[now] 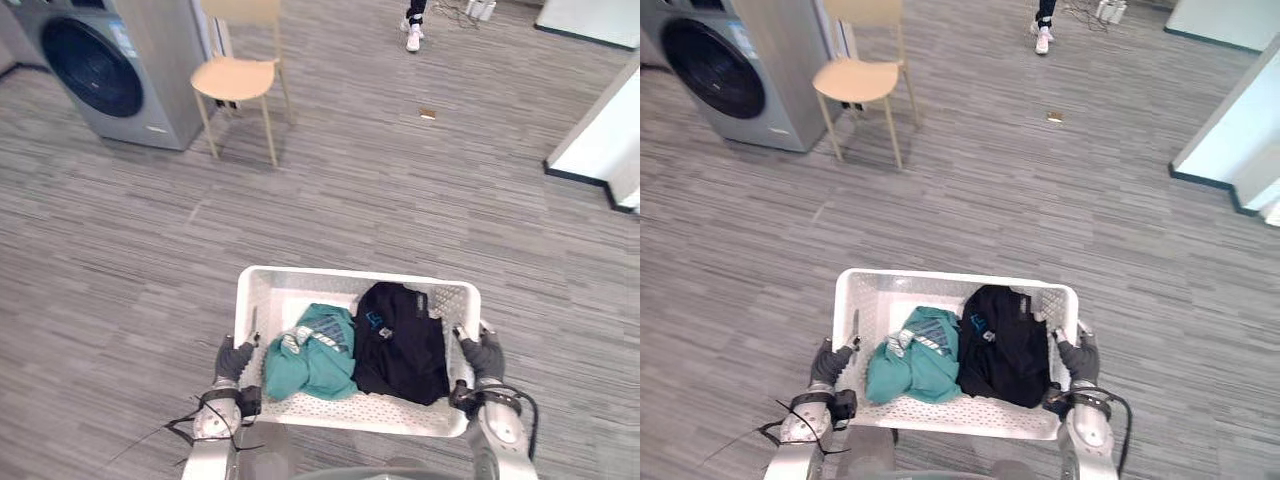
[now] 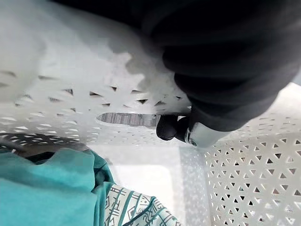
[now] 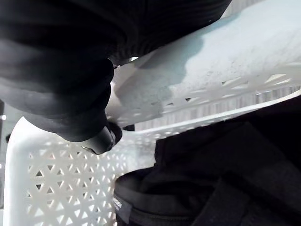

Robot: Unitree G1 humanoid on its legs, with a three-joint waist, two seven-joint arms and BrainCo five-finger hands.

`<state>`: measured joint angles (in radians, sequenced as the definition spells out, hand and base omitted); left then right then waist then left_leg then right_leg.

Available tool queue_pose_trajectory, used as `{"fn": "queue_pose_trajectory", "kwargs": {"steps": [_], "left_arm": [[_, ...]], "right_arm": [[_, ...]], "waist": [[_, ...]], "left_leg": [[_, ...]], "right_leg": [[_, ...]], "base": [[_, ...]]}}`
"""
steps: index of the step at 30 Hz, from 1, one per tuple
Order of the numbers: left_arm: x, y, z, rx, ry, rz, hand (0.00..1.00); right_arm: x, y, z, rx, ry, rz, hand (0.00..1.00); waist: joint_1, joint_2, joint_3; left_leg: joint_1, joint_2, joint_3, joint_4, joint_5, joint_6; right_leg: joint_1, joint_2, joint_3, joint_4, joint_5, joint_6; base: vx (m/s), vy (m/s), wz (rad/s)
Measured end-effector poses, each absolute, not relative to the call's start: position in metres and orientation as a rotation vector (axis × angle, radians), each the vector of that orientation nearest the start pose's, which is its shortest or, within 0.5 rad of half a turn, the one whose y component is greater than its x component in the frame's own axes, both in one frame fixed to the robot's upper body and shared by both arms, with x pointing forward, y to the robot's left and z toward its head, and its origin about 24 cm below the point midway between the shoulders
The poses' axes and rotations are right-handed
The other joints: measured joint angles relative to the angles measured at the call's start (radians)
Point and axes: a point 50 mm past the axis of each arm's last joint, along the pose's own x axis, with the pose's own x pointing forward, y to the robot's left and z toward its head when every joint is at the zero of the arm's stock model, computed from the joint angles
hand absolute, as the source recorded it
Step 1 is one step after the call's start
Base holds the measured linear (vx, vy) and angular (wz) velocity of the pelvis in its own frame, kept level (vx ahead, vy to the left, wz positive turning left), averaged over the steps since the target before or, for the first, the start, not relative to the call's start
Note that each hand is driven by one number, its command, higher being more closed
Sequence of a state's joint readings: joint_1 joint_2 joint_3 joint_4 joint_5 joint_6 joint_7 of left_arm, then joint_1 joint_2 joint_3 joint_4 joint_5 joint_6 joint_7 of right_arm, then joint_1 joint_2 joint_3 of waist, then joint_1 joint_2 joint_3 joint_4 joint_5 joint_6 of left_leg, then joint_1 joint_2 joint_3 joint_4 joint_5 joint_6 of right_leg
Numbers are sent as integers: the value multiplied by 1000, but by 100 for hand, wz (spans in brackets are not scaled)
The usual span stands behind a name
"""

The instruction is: Pick up the laundry basket with both hands and put the clothes into the washing machine.

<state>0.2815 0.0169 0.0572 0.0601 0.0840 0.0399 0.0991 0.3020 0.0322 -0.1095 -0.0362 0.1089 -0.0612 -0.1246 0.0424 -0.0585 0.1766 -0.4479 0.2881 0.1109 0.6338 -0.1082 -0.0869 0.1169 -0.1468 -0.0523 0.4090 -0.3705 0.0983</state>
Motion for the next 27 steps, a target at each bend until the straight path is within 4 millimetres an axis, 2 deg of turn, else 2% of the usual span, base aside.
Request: {"fn": "queue_pose_trajectory", "kwargs": {"steps": [2,3,4,5,6,7,8,9,11,12,13,14,15,16,17,18,19,20,21,22,23,24,25,26,27], "left_arm": [[178,187,-34,124,374,207,100],[180,190,-32,139,366,199,100],[181,190,-33,150,370,185,100],[180,190,-35,155,378,181,100],[176,192,-40,164,412,174,100],[172,193,-43,168,428,174,100],[168,198,-44,190,444,178,100],[167,204,-44,211,452,187,100],[168,201,-43,210,447,169,100],[170,195,-41,206,434,147,100],[171,194,-40,205,430,142,100],[173,188,-35,192,405,130,100],[176,186,-32,190,386,128,100],[182,184,-28,187,364,123,100],[184,184,-26,186,355,125,100],[187,185,-24,188,344,133,100],[187,187,-25,188,346,146,100],[186,187,-26,185,352,154,100],[186,184,-27,170,357,165,100],[186,179,-27,149,357,166,100],[186,177,-28,138,358,168,100],[185,174,-29,127,364,172,100],[182,173,-31,113,376,184,100],[175,175,-35,107,398,199,100],[172,175,-37,106,409,204,100]], "right_arm": [[180,-196,-11,105,201,-342,100],[181,-194,-14,118,209,-341,100],[181,-194,-20,132,228,-350,100],[180,-194,-23,135,243,-351,100],[176,-192,-33,140,288,-348,100],[175,-191,-37,140,309,-345,100],[173,-188,-41,146,330,-332,100],[173,-183,-40,150,330,-306,100],[169,-186,-38,148,324,-323,100],[165,-190,-36,144,315,-340,100],[164,-191,-36,142,314,-345,100],[162,-196,-31,136,297,-363,100],[162,-197,-27,134,277,-368,100],[164,-199,-22,132,250,-370,100],[165,-199,-20,131,242,-370,100],[167,-198,-19,137,235,-362,100],[168,-196,-18,136,231,-351,100],[168,-196,-18,130,236,-347,100],[170,-199,-17,110,234,-343,100],[171,-202,-14,94,223,-341,100],[171,-203,-13,86,220,-340,100],[171,-206,-12,72,217,-337,100],[171,-208,-11,60,217,-338,100],[170,-206,-13,58,226,-328,100],[169,-205,-13,56,231,-323,100]], "waist": [[-2,-15,-17],[-4,-38,-19],[-5,-56,-16],[-4,-61,-16],[-8,-61,-16],[-11,-53,-14],[-13,-40,-7],[-11,-43,-8],[-24,-44,-9],[-34,-38,-7],[-36,-36,-8],[-48,-20,-15],[-55,-11,-14],[-63,10,-13],[-61,16,-13],[-55,20,-15],[-53,14,-18],[-54,17,-24],[-53,43,-28],[-59,56,-31],[-59,62,-34],[-59,78,-42],[-57,113,-46],[-52,124,-47],[-49,123,-46]], "left_leg": [[2,-50,-12,91,-117,3],[7,-90,4,117,-173,10],[22,-119,21,143,-213,31],[35,-133,30,152,-232,40],[80,-155,37,144,-264,59],[108,-159,39,128,-272,64],[153,-148,33,96,-287,86],[196,-149,31,59,-291,108],[286,-172,45,-25,-287,109],[349,-191,47,-84,-271,92],[365,-194,48,-97,-270,90],[419,-196,43,-135,-271,86],[437,-191,31,-140,-275,78],[450,-161,24,-125,-296,42],[457,-147,21,-112,-307,23],[474,-118,14,-84,-330,-15],[505,-108,5,-67,-362,-59],[534,-92,-8,-72,-375,-67],[581,-59,-28,-95,-367,-81],[594,-45,-46,-77,-320,-81],[589,-41,-57,-43,-288,-73],[555,-23,-70,39,-226,-64],[482,29,-80,206,-81,-30],[407,79,-85,366,141,-21],[358,97,-98,458,147,-32]], "right_leg": [[-20,-38,28,101,-4,7],[-74,-80,46,241,9,13],[-152,-122,55,410,79,23],[-178,-141,56,472,135,43],[-200,-146,95,537,284,130],[-209,-128,125,562,361,171],[-274,-52,159,697,366,181],[-363,35,144,855,326,179],[-459,105,57,919,265,170],[-498,110,20,862,219,148],[-506,110,17,835,203,140],[-535,103,19,655,142,44],[-547,89,26,523,124,-5],[-562,70,26,354,133,-51],[-569,61,24,278,149,-71],[-567,38,9,113,209,-84],[-549,12,-24,23,311,-60],[-536,6,-44,49,371,-20],[-542,21,-68,150,301,-39],[-543,23,-84,221,238,-47],[-539,31,-97,245,207,-51],[-522,43,-109,260,170,-61],[-471,75,-124,246,133,-79],[-408,116,-124,213,107,-105],[-376,132,-128,194,100,-114]], "base": [[313,409,-10],[321,372,13],[257,290,16],[330,322,13],[250,218,7],[349,206,-2],[356,104,-15],[355,62,-13],[390,7,21],[437,-2,35],[475,8,37],[492,7,34],[601,-30,50],[500,-61,37],[524,-130,28],[565,-199,16],[566,-214,18],[590,-239,15],[660,-306,19],[668,-342,15],[533,-324,11],[424,-258,1],[522,-270,-16],[504,-225,-24],[472,-177,-34]]}}
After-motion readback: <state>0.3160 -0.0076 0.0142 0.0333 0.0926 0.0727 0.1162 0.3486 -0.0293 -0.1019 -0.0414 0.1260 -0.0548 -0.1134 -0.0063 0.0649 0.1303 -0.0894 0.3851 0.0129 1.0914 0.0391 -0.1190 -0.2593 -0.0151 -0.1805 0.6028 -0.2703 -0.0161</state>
